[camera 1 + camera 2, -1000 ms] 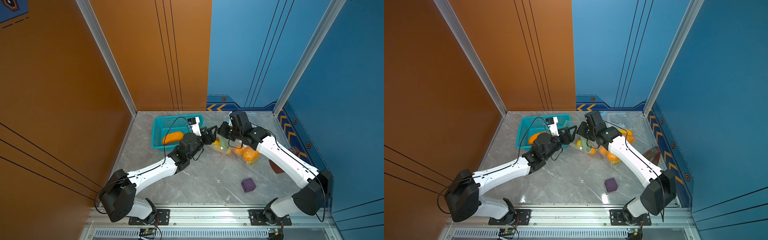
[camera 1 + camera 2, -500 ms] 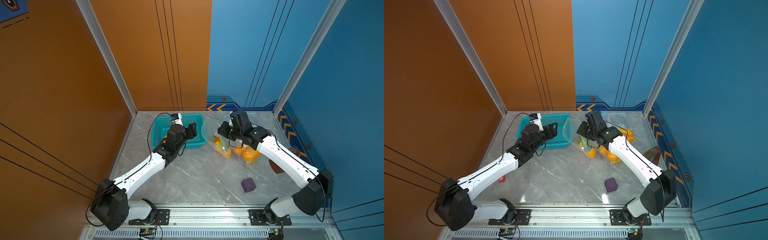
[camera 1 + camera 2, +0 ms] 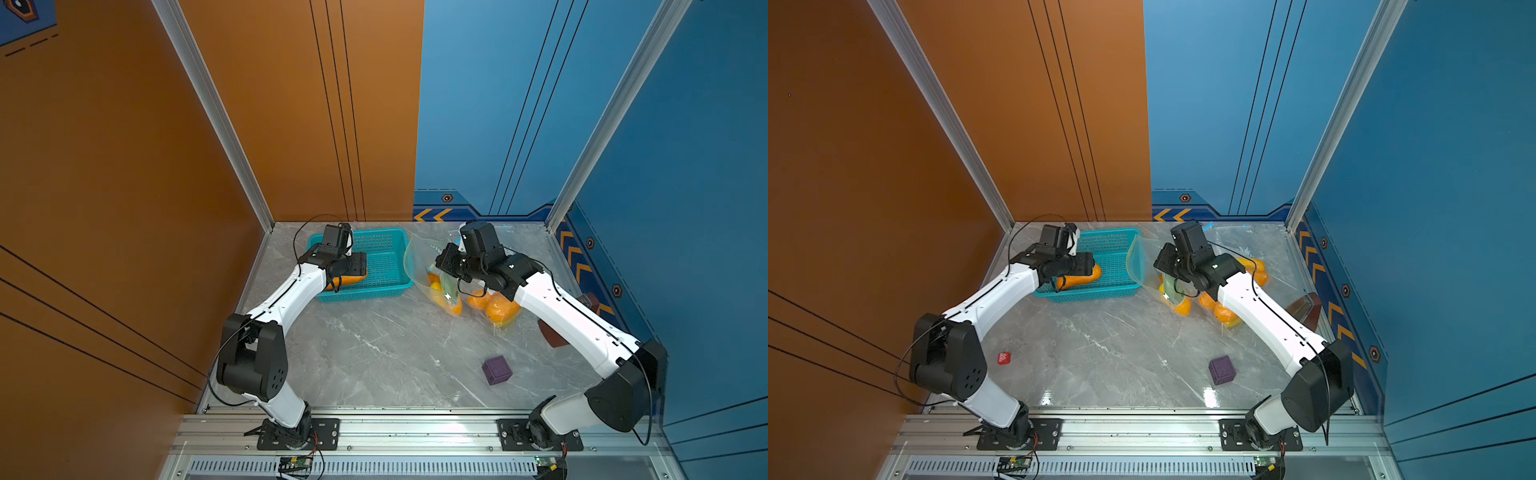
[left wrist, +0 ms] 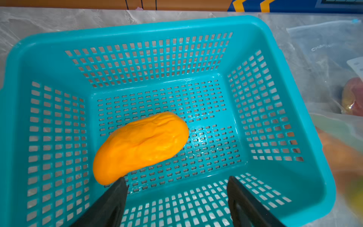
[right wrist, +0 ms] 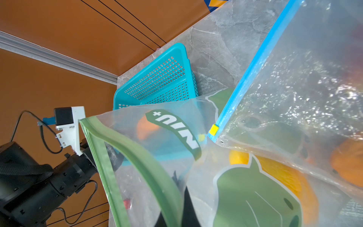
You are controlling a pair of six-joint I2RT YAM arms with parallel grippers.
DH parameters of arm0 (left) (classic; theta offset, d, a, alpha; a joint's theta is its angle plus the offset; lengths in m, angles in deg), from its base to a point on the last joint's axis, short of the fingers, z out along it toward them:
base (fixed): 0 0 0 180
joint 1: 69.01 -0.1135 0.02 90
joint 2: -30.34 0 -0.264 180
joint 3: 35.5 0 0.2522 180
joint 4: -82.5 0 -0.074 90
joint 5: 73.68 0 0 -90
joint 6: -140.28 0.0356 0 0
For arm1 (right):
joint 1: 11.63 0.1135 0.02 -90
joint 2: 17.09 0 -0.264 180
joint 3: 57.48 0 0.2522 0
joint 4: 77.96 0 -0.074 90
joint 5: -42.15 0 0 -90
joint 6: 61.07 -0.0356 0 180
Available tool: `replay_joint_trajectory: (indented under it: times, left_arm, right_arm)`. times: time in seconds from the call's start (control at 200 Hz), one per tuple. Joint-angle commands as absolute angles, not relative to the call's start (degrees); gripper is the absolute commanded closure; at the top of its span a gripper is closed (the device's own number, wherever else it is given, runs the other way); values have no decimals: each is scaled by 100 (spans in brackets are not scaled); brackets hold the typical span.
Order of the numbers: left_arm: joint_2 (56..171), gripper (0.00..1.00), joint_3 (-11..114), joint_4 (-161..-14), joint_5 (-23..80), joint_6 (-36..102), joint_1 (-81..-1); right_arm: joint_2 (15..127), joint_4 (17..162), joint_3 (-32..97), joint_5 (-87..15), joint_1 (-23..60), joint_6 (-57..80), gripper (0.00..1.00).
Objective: Place the mango in a zip-top bag and seal the zipper
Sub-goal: Place the mango in the zipper food storage bag, then pick up the mango from the basket.
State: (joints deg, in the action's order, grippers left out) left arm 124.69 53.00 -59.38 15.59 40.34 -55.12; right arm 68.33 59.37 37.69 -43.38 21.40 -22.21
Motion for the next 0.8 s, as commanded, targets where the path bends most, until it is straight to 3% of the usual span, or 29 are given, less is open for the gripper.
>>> replay_joint_trajectory:
  times: [0.0,0.205,0.475,0.791]
  left_arm:
    - [12936,15,5851,-5125,1670,4936,-5650]
    - [13670,0,6551,-4621,1696,5747,-5747]
    - [14309,2,7123,-3973,1817,6787,-5857]
    - [14943,2,7577,-3707,1547,7084,-5913]
  right_arm:
    - [6728,5884,3729,-4464,2184,-2293,100]
    - [6714,5839,3731,-4538,2196,-2312,100]
    - [6746,5822,3762,-4569,2220,-2328,100]
    - [6799,5795,3785,-4597,2237,-2328,100]
